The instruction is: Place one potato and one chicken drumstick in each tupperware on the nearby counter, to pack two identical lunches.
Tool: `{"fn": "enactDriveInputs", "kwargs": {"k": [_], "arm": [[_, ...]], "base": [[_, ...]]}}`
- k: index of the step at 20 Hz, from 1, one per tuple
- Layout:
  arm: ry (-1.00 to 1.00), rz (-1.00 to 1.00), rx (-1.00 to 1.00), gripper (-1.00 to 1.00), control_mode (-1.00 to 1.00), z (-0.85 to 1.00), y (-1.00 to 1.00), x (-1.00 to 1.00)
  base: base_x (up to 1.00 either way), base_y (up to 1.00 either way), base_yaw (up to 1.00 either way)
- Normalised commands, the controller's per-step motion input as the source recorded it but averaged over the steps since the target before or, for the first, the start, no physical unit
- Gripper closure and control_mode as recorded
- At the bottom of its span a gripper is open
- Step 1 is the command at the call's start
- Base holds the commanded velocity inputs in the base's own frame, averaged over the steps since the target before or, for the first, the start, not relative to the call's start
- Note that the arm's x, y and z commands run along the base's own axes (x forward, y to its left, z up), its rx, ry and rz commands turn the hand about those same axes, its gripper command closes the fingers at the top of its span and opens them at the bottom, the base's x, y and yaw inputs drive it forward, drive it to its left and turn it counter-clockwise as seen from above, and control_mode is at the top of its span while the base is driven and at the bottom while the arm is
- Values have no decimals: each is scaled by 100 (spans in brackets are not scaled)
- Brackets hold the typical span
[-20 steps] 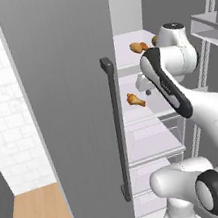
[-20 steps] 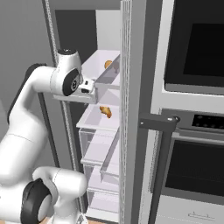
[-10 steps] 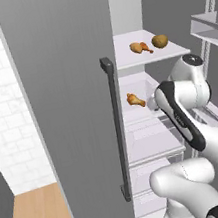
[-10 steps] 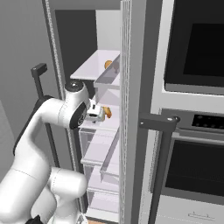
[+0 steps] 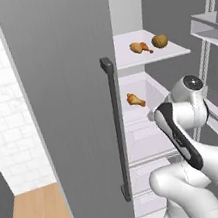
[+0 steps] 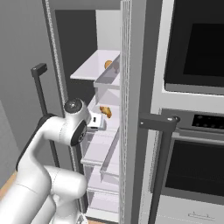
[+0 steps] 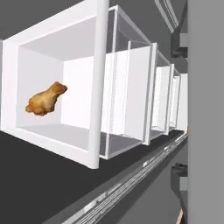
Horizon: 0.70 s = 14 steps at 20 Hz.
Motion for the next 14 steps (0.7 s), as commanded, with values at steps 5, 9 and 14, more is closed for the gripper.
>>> {"fn": "enactDriveInputs", "kwargs": {"k": [5,9,14], "arm": [[1,1,-5,-100,-100,-4,-1,63],[6,5,0,-100,-100,0,-20,59],[6,7,0,-100,-100,0,-20,60]], "base": [[0,0,0],[0,0,0],[0,0,0]]}}
